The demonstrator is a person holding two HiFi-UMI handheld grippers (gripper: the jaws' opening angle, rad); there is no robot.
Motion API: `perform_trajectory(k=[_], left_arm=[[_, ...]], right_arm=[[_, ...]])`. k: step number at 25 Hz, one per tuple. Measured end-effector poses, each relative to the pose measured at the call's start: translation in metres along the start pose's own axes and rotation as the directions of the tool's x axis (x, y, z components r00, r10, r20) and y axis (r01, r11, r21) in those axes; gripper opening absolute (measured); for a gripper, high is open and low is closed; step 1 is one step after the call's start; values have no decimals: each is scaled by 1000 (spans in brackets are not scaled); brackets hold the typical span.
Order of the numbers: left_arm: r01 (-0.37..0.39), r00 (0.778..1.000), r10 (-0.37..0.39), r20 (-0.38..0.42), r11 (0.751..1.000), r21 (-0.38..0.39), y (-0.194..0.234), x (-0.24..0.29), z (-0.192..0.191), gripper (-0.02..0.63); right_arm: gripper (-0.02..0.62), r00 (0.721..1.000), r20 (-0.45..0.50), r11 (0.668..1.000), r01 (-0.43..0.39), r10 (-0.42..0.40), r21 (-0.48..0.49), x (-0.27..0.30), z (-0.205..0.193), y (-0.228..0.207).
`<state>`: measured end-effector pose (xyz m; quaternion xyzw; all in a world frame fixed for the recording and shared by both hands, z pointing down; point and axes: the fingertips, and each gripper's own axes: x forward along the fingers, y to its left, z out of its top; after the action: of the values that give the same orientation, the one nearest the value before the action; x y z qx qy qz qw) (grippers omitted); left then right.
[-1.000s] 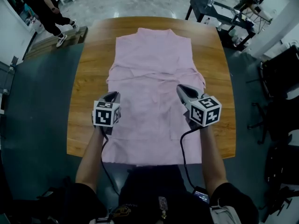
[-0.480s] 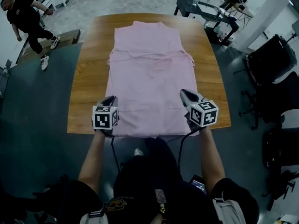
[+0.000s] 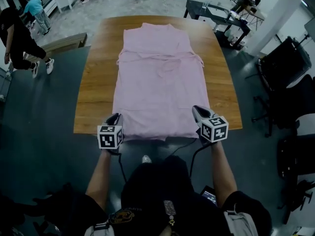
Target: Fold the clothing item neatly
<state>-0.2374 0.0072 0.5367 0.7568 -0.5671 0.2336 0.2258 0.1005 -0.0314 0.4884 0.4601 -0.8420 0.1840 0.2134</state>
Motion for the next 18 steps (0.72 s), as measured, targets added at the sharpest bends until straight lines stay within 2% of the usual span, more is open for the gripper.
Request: perform_trajectory(k=[11, 18], left_arm=[[-36, 999, 37, 25, 999, -24, -51, -33, -12, 54], [-62, 998, 62, -16, 997, -42, -79, -40, -52, 62]], right_arm=[[12, 995, -17, 992, -98, 97, -76, -22, -27, 26], [14, 990, -49, 987, -135, 132, -87, -37, -72, 24]])
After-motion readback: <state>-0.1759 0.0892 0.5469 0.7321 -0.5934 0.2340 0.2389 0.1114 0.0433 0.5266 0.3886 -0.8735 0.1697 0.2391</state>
